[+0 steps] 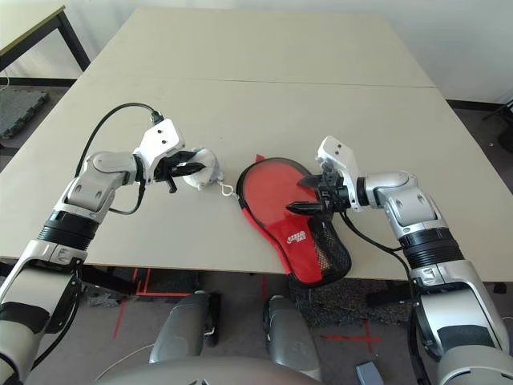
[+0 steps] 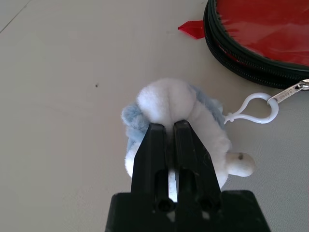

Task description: Store the ping-pong paddle in its case and zip it.

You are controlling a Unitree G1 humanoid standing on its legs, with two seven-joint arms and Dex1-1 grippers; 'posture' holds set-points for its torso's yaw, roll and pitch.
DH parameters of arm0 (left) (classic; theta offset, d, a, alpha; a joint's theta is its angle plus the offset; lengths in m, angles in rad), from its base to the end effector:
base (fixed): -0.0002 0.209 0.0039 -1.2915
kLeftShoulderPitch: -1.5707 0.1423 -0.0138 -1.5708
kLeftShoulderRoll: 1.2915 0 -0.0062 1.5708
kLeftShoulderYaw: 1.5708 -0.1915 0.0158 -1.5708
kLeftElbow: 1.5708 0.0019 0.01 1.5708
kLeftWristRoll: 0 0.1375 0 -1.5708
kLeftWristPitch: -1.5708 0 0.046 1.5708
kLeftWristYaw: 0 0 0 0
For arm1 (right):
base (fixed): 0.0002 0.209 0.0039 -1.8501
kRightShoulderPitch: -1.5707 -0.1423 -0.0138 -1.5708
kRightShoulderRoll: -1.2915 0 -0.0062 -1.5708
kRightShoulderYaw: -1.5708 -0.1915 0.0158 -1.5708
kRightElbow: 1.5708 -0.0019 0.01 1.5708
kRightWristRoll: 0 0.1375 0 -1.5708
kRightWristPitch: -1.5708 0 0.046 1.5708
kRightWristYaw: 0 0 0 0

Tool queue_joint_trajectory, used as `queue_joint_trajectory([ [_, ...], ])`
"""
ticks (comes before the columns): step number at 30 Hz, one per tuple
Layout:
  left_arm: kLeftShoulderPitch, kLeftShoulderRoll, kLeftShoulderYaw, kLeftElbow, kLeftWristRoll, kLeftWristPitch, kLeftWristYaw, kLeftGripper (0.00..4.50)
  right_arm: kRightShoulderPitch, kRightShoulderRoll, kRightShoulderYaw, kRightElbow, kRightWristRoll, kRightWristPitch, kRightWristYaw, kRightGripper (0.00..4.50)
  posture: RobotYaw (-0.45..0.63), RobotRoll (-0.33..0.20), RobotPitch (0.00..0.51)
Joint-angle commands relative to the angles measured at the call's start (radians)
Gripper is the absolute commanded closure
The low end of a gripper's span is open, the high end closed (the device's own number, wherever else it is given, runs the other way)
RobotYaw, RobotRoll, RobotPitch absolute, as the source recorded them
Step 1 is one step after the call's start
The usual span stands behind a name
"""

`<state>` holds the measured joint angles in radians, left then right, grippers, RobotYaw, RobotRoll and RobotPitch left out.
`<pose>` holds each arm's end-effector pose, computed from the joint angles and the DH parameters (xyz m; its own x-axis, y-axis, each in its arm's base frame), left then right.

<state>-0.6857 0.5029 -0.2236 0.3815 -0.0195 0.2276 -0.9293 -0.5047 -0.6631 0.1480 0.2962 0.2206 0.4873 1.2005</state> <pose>0.3231 0.1986 0.1449 0.5646 -0.7109 -0.4193 0.8234 0.4507 0.3447 0.2902 -0.2580 0.1200 0.3555 0.7778 -0.5184 -0.8831 0.4611 0.0863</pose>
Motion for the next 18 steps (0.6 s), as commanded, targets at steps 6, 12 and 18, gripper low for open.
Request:
queue_joint_trajectory([
  [6,-0.110,-0.069,-0.041,0.137,0.060,-0.094,0.004,4.48,0.052,0.019,0.039,0.002,-0.019,0.025,-0.010,0.00,0.15,0.000,0.125],
  [12,-0.201,-0.124,-0.052,0.274,0.092,-0.185,0.003,4.48,0.081,0.018,0.034,-0.028,-0.012,0.039,-0.019,0.00,0.14,0.000,0.134],
  [18,-0.305,-0.172,-0.063,0.447,0.148,-0.298,0.039,4.48,0.119,0.010,0.024,-0.076,-0.003,0.063,-0.035,0.00,0.11,0.000,0.157],
])
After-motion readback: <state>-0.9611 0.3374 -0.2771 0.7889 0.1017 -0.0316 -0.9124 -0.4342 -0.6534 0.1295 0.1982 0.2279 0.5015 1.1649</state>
